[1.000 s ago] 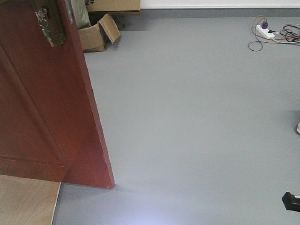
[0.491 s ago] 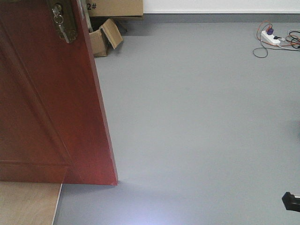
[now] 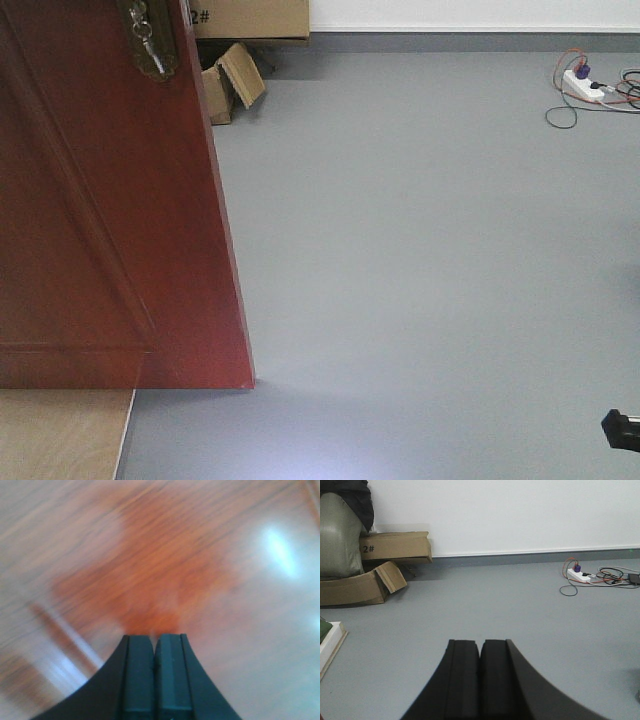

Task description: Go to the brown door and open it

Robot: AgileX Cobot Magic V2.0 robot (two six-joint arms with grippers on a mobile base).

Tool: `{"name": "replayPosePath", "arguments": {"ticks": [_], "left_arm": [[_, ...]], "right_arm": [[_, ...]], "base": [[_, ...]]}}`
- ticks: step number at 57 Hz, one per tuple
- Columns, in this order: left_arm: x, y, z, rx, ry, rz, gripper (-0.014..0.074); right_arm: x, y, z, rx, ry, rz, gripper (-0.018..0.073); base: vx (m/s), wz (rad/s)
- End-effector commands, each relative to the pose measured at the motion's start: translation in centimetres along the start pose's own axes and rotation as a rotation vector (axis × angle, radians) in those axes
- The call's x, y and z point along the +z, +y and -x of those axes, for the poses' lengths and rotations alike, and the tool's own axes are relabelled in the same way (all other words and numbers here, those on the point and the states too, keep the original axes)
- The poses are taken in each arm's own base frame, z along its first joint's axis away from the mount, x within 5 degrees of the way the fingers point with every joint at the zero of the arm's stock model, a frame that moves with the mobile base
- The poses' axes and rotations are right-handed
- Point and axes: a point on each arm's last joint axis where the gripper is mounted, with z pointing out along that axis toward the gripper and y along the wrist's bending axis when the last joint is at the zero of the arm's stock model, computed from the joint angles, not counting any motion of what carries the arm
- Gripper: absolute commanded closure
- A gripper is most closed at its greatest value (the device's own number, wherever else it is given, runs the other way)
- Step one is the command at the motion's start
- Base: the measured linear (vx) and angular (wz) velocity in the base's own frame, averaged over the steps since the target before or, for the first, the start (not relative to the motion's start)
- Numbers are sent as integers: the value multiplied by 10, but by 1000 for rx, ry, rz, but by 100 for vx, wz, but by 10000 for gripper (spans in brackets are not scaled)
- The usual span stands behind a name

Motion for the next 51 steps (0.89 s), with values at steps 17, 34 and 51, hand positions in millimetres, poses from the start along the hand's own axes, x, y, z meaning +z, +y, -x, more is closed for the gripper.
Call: {"name": "replayPosePath", "arguments": {"ticks": [17,34,51], "left_arm": [[-16,-31,7,-3,-64,-80,600],[-16,-31,7,-3,-64,-80,600],[-25,-40,10,78,-91,-83,600]], "right_arm": [[-1,0,6,-6,-87,-2,559],[-1,0,6,-6,-87,-2,559],[-1,0,6,-6,-87,-2,559]], "base": [[0,0],[0,0],[0,0]]}}
